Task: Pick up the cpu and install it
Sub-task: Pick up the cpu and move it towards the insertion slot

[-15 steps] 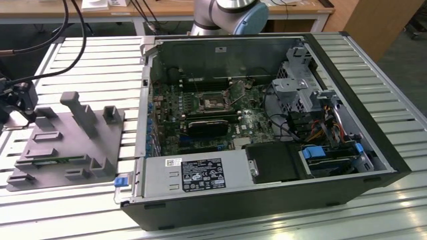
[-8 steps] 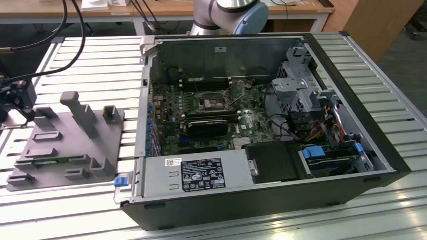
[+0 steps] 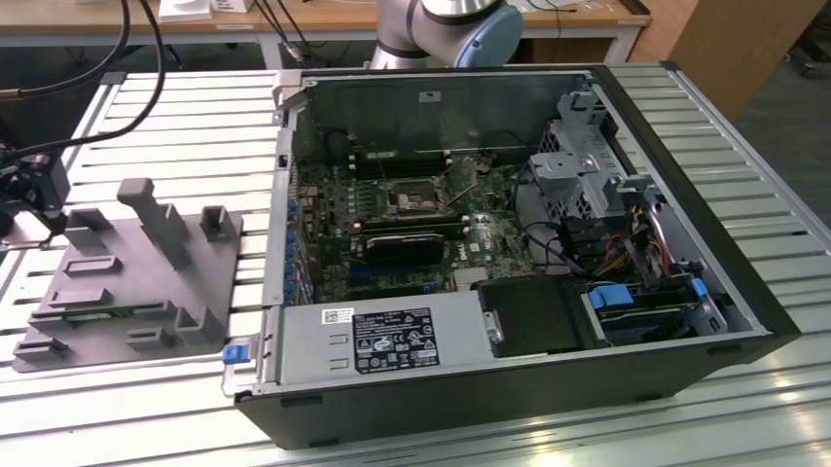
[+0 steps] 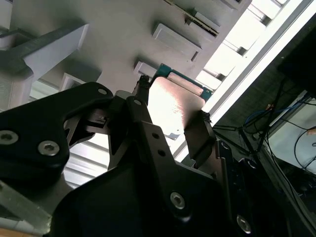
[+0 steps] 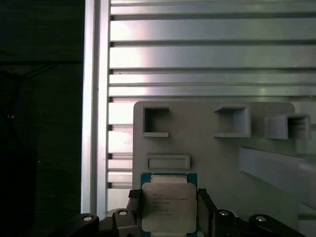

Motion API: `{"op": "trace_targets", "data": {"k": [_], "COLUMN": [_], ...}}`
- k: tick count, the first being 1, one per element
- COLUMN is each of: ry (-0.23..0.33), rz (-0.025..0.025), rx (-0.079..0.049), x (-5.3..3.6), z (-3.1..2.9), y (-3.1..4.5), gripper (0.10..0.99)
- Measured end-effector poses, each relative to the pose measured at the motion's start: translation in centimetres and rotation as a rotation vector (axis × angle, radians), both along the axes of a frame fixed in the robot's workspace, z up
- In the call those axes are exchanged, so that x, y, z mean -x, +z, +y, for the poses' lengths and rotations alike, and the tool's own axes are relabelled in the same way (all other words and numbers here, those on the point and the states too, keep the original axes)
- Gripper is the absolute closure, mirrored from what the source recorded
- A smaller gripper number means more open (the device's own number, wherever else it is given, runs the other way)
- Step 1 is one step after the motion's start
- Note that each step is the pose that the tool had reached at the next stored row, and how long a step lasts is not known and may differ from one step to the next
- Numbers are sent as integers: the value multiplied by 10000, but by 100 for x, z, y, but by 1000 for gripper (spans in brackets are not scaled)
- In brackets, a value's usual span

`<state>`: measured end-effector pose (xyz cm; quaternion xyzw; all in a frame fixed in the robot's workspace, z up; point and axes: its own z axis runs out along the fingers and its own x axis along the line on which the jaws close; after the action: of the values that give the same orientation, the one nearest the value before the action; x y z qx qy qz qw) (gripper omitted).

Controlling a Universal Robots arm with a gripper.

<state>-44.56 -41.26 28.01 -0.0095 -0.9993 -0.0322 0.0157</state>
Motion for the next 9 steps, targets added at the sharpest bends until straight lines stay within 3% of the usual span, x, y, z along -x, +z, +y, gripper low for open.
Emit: {"op": "trace_targets", "data": {"k": [9], "ry": [0], "rz": [-2], "rx": [-1], "x": [0], "z": [0], "y": [51], "gripper": [549]}}
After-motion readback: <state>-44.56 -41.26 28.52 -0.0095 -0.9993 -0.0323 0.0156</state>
